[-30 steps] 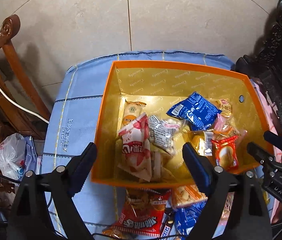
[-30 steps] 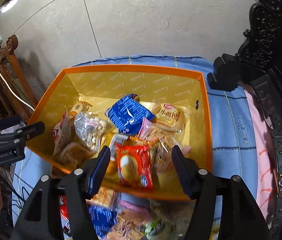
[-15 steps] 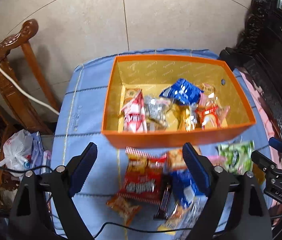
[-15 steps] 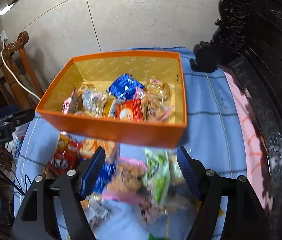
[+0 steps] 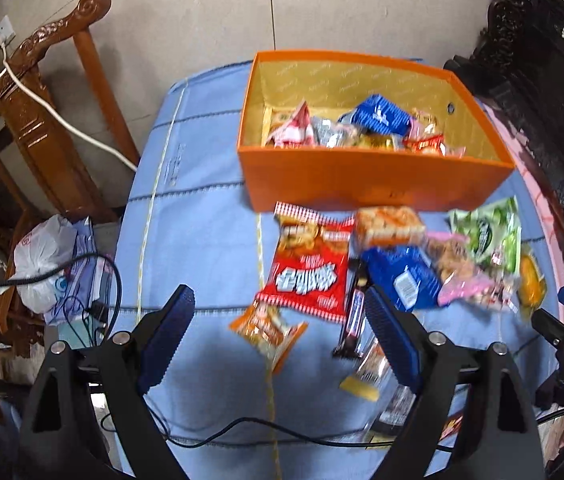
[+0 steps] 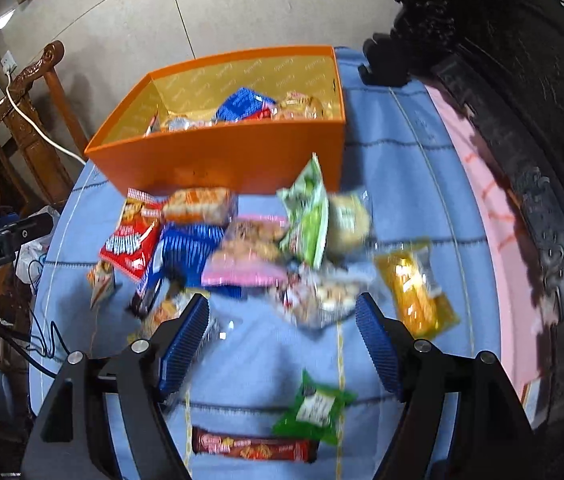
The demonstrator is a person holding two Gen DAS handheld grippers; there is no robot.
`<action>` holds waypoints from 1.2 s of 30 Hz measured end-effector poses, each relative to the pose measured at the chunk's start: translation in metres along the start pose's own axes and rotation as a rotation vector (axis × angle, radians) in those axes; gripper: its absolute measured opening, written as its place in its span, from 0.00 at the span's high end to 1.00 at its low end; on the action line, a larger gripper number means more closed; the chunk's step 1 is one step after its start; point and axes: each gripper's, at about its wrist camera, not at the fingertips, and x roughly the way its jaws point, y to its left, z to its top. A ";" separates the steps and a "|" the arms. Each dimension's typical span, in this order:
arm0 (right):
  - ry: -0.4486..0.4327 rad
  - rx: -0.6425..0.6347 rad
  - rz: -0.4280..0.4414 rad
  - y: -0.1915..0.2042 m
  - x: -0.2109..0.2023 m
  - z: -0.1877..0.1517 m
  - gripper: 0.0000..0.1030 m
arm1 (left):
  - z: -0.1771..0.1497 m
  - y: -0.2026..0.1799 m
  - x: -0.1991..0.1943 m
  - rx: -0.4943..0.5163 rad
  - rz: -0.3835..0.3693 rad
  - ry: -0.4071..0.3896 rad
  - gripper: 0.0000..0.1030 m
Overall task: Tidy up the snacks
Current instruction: 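Grasp the orange snack pouch with left gripper while right grasps the clear bag of white balls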
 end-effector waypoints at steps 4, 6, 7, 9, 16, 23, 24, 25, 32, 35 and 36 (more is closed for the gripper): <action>0.025 0.001 0.007 0.002 0.003 -0.023 0.22 | -0.024 0.011 0.013 -0.013 0.011 0.058 0.18; 0.043 0.001 0.006 0.003 0.006 -0.032 0.22 | -0.034 0.017 0.021 -0.020 0.025 0.086 0.18; 0.052 0.002 0.006 0.004 0.008 -0.036 0.22 | -0.040 0.021 0.027 -0.027 0.029 0.106 0.18; 0.064 0.006 0.009 0.004 0.010 -0.043 0.22 | -0.049 0.026 0.037 -0.032 0.037 0.135 0.18; 0.077 0.010 0.006 0.005 0.011 -0.052 0.21 | -0.059 0.022 0.069 0.018 0.057 0.191 0.18; 0.121 -0.010 -0.026 0.006 0.016 -0.057 0.21 | -0.052 0.012 0.105 0.048 0.044 0.226 0.18; 0.125 -0.010 -0.033 0.005 0.016 -0.057 0.21 | -0.051 0.010 0.109 0.058 0.045 0.229 0.18; 0.129 -0.008 -0.040 0.004 0.016 -0.057 0.21 | -0.052 0.008 0.115 0.076 0.041 0.231 0.20; 0.129 0.080 -0.061 -0.016 0.022 -0.045 0.21 | -0.055 0.016 0.128 0.039 -0.057 0.250 0.68; 0.123 0.113 -0.064 -0.024 0.027 -0.036 0.21 | -0.058 0.024 0.122 0.005 -0.093 0.241 0.69; 0.122 0.112 -0.072 -0.025 0.031 -0.032 0.21 | -0.059 0.026 0.120 0.000 -0.096 0.235 0.69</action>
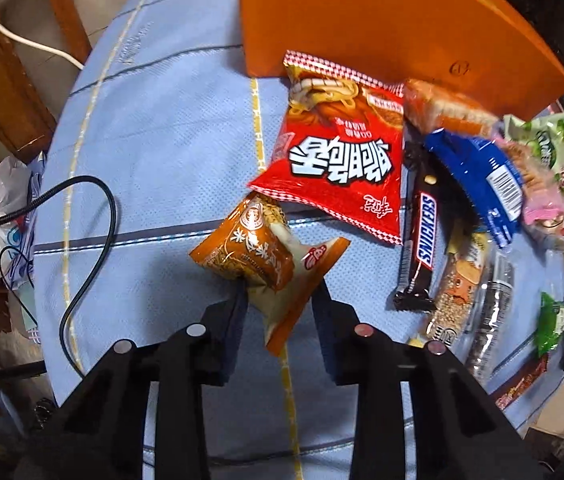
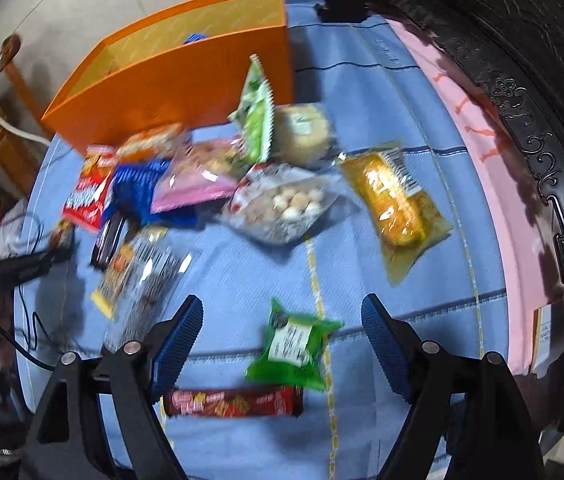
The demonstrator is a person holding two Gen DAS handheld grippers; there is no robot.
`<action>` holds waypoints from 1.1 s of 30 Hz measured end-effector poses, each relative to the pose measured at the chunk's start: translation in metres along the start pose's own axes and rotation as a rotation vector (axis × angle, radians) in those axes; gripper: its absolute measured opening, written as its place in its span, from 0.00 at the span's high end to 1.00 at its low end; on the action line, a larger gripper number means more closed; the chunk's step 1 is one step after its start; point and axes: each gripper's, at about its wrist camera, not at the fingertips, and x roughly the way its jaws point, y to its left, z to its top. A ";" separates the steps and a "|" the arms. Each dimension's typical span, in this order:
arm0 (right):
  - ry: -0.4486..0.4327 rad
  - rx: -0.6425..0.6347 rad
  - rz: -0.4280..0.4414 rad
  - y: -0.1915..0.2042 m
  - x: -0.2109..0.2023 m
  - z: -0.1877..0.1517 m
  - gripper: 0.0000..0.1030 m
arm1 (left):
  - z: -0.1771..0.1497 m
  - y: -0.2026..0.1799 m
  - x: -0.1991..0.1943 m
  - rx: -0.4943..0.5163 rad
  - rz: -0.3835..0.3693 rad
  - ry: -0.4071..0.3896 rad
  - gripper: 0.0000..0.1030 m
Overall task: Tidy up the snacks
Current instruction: 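Grasp the orange snack pouch with left gripper while right grasps the clear bag of white balls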
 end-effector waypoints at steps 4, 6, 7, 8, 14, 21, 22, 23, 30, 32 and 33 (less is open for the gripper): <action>-0.001 -0.050 -0.051 0.008 0.020 0.020 0.21 | -0.006 0.002 -0.006 -0.015 -0.023 -0.003 0.69; -0.015 -0.093 -0.106 0.015 0.031 0.029 0.21 | -0.007 0.000 -0.008 -0.018 -0.022 -0.001 0.69; -0.018 -0.116 -0.120 0.018 0.037 0.032 0.21 | -0.008 0.000 -0.008 -0.020 -0.022 0.000 0.69; -0.017 -0.142 -0.126 0.021 0.043 0.036 0.21 | -0.008 -0.001 -0.008 -0.020 -0.021 0.000 0.69; 0.013 -0.234 -0.212 0.027 0.080 0.053 0.08 | -0.005 0.000 -0.010 -0.024 -0.007 -0.006 0.69; 0.014 -0.171 -0.062 0.010 0.079 0.057 0.50 | -0.003 -0.001 -0.010 -0.045 0.004 0.014 0.69; 0.010 -0.162 -0.040 0.008 0.074 0.057 0.53 | -0.002 -0.003 -0.010 -0.040 0.009 0.014 0.69; 0.001 -0.155 -0.022 0.006 0.069 0.056 0.55 | -0.001 -0.004 -0.011 -0.039 0.009 0.013 0.69; -0.046 -0.185 0.096 0.006 0.026 0.044 0.56 | 0.001 -0.009 -0.021 -0.040 0.006 0.001 0.68; -0.061 -0.187 0.117 0.008 0.015 0.042 0.57 | -0.001 -0.009 -0.026 -0.037 0.006 -0.010 0.68; -0.074 -0.193 0.127 0.010 0.008 0.042 0.57 | 0.000 -0.011 -0.031 -0.035 0.002 -0.020 0.68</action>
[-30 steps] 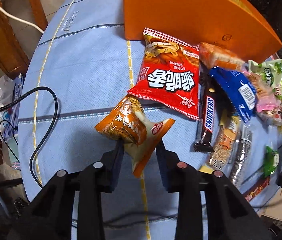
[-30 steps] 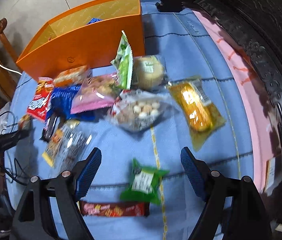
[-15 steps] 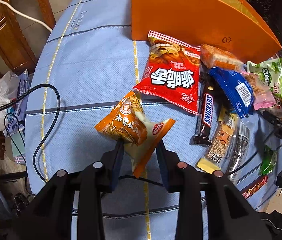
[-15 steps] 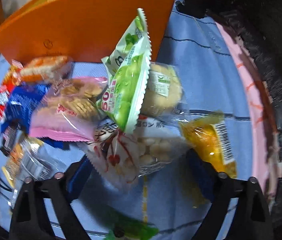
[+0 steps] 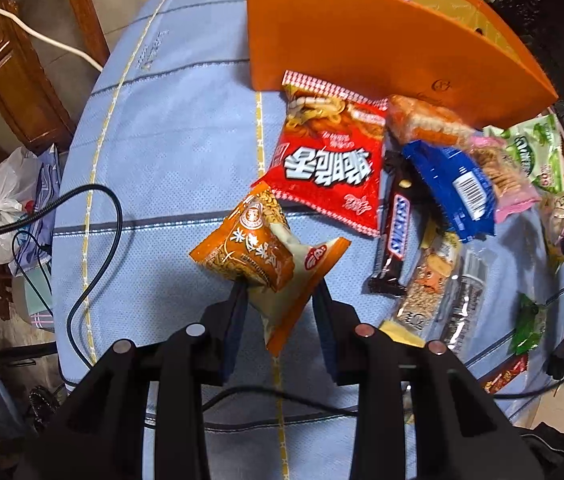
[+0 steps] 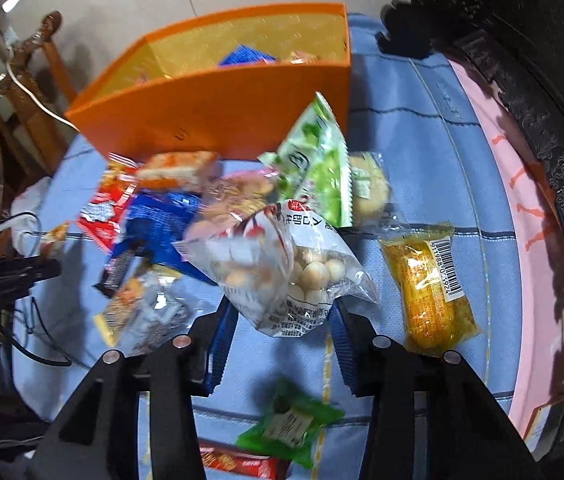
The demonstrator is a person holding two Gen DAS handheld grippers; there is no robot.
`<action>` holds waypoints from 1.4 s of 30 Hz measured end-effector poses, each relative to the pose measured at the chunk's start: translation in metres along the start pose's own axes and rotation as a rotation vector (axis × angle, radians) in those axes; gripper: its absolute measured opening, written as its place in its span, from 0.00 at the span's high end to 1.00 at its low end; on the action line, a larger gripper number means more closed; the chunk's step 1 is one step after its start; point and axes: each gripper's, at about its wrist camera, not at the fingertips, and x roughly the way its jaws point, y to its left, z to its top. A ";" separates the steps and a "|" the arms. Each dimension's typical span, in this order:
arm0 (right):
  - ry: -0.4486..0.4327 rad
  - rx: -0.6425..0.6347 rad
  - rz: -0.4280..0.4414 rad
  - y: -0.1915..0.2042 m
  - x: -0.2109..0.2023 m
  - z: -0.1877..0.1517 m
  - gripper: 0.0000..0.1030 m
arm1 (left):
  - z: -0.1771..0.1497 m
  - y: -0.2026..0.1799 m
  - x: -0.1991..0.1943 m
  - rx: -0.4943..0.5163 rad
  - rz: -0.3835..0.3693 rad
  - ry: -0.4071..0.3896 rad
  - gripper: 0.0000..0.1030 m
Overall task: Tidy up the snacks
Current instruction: 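Grasp the orange snack pouch with left gripper while right grasps the clear bag of white balls, then lower both held bags into the orange box and open both grippers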
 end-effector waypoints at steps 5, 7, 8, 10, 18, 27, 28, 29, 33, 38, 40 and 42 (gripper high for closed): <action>-0.048 -0.012 0.027 0.006 -0.019 0.010 0.58 | 0.007 -0.012 -0.030 0.021 -0.009 -0.070 0.68; -0.067 -0.021 0.045 0.008 -0.026 0.018 0.58 | 0.012 -0.017 -0.039 0.021 -0.018 -0.089 0.68; -0.072 -0.025 0.051 0.009 -0.028 0.020 0.58 | 0.015 -0.020 -0.044 0.025 -0.023 -0.100 0.68; -0.092 -0.031 0.065 0.011 -0.034 0.027 0.58 | 0.022 -0.027 -0.056 0.044 -0.022 -0.129 0.68; -0.186 -0.053 0.120 0.019 -0.053 0.071 0.60 | 0.075 -0.043 -0.085 0.074 -0.043 -0.218 0.68; -0.217 0.015 0.165 0.027 0.011 0.202 0.81 | 0.199 -0.093 -0.064 0.072 -0.078 -0.255 0.68; -0.202 0.035 0.185 0.024 0.019 0.210 0.85 | 0.207 -0.095 -0.056 0.063 -0.066 -0.237 0.68; -0.203 0.032 0.189 0.024 0.022 0.213 1.00 | 0.215 -0.096 -0.048 0.056 -0.042 -0.226 0.68; -0.155 0.047 0.147 0.013 0.032 0.211 0.75 | 0.229 -0.094 -0.032 0.065 0.010 -0.209 0.35; -0.182 0.061 0.174 0.006 0.026 0.207 0.37 | 0.226 -0.088 -0.029 0.096 0.114 -0.228 0.04; -0.177 0.054 0.172 0.007 0.025 0.204 0.37 | 0.224 -0.081 -0.029 0.078 0.107 -0.222 0.04; -0.174 0.045 0.161 0.008 0.021 0.201 0.37 | 0.222 -0.078 -0.029 0.072 0.103 -0.212 0.04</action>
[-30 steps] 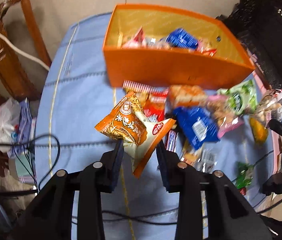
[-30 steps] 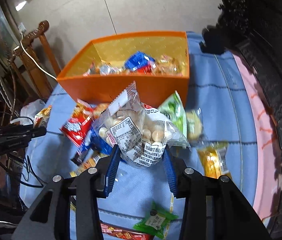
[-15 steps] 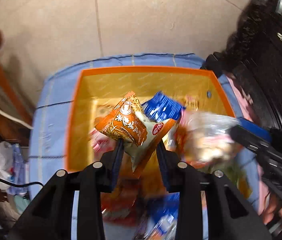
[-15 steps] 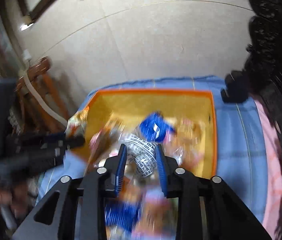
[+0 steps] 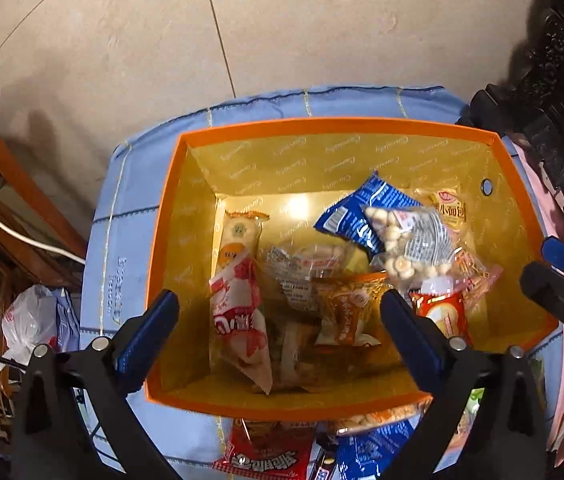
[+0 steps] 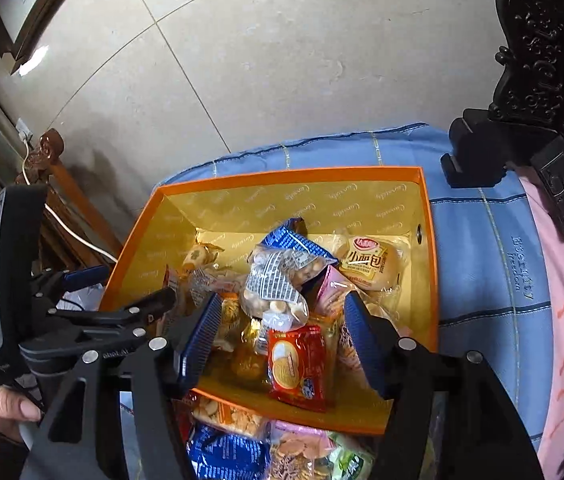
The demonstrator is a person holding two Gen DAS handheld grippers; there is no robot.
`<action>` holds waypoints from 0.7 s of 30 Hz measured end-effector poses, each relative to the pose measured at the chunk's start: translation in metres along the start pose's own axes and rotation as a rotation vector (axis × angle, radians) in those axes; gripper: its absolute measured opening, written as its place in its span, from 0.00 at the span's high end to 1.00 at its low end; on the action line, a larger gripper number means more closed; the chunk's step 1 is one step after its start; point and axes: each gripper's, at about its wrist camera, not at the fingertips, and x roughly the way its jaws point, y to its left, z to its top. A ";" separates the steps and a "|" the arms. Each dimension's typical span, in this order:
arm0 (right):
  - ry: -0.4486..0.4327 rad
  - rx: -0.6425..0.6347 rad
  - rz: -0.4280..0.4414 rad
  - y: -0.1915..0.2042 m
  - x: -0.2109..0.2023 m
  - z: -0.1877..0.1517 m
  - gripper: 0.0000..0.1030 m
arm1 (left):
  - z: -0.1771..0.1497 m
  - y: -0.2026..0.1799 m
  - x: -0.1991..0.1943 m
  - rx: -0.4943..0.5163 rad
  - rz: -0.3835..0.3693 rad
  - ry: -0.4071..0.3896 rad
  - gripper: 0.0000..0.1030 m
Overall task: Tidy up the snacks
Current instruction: 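Lower both held bags into the orange box and open both grippers, then grasp the blue snack bag with left gripper while right grasps the green pack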
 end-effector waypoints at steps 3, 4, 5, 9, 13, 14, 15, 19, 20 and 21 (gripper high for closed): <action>0.007 -0.009 -0.012 0.000 -0.009 -0.012 0.33 | -0.010 0.005 -0.009 -0.008 -0.011 0.000 0.04; 0.012 -0.012 -0.018 0.001 -0.013 -0.019 0.32 | -0.015 0.006 -0.012 -0.006 -0.015 0.000 0.04; 0.015 -0.014 -0.025 0.000 -0.017 -0.026 0.30 | -0.020 0.005 -0.016 -0.005 -0.018 0.000 0.04; 0.034 -0.017 -0.045 0.002 -0.033 -0.058 0.23 | -0.047 0.006 -0.026 0.009 -0.027 0.017 0.04; 0.033 -0.043 -0.113 0.004 -0.051 -0.099 0.10 | -0.086 0.011 -0.032 0.005 -0.050 0.054 0.04; 0.038 -0.045 -0.122 0.003 -0.055 -0.110 0.09 | -0.095 0.010 -0.031 0.010 -0.050 0.065 0.04; 0.049 -0.042 -0.127 0.003 -0.058 -0.122 0.09 | -0.104 0.010 -0.031 0.013 -0.046 0.075 0.04; 0.097 -0.008 -0.150 -0.002 -0.066 -0.161 0.08 | -0.142 0.008 -0.028 0.016 -0.053 0.122 0.04; 0.104 0.003 -0.154 -0.003 -0.069 -0.169 0.08 | -0.150 0.008 -0.027 0.017 -0.056 0.130 0.04; 0.110 0.011 -0.155 -0.005 -0.070 -0.176 0.08 | -0.157 0.008 -0.027 0.017 -0.058 0.138 0.04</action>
